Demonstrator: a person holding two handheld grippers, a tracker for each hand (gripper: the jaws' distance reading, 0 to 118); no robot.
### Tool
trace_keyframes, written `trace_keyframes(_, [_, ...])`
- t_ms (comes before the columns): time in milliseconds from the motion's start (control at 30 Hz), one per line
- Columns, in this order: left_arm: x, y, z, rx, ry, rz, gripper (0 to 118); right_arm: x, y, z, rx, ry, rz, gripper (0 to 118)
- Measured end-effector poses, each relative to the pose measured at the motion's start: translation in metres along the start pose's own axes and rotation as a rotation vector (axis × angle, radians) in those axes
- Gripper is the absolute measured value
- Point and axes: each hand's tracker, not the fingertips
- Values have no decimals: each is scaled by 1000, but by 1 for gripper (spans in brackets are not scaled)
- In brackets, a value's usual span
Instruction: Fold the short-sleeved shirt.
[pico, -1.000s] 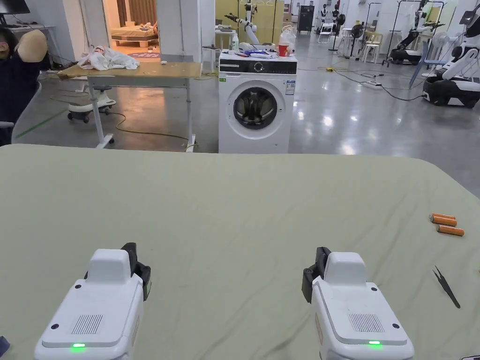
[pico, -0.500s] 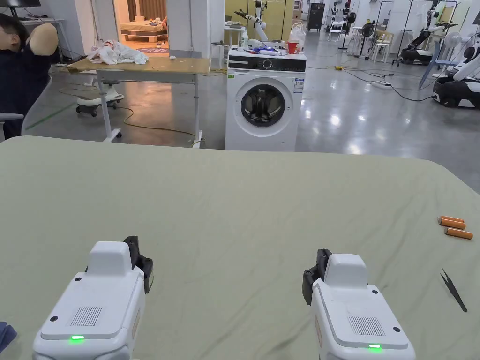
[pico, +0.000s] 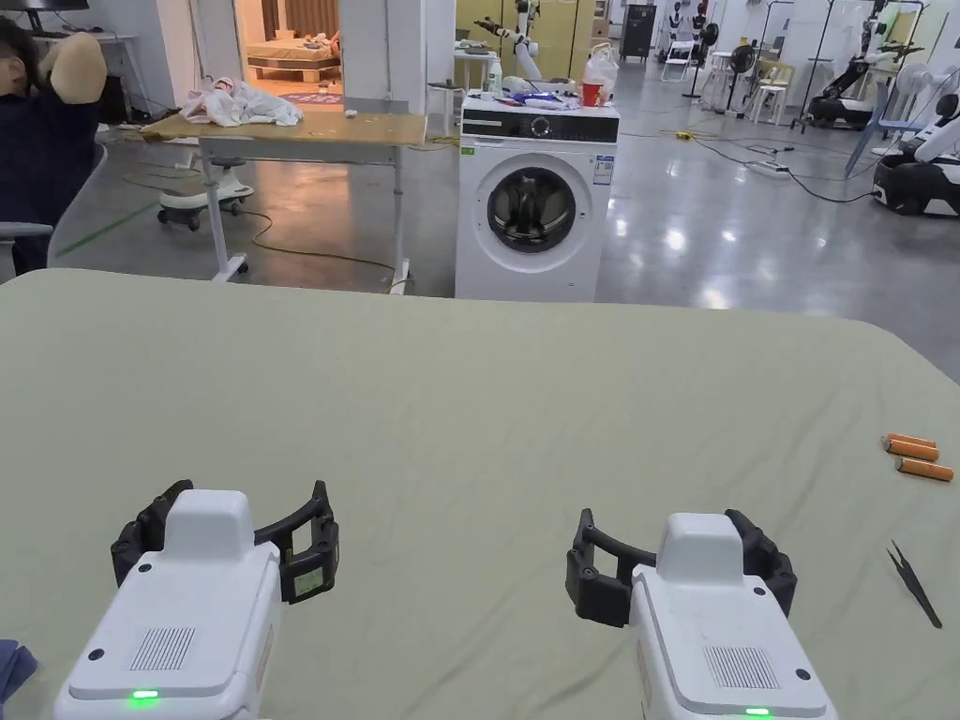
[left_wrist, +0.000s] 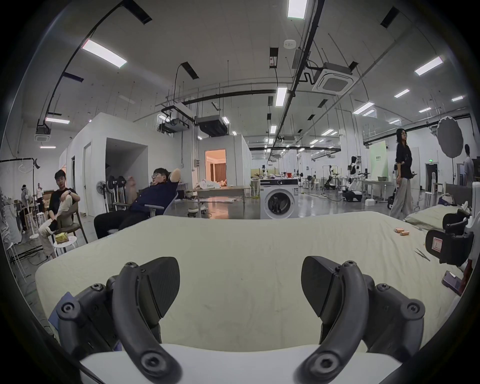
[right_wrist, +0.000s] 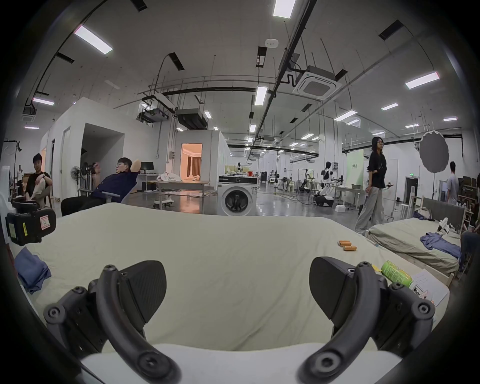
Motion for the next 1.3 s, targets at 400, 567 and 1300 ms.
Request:
trace_keyframes(400, [-21,1,-6,30,40,-17,104,17,-2,-7,-11,-45,-52,118])
trace_keyframes(567, [-22,0,-9,40,68,-49,104,23,-4,-10,-20,-49,-112,118])
trace_keyframes(1300, [-33,2,-7,-25,4,16,104,9,23,-23,-270,-152,-220,116])
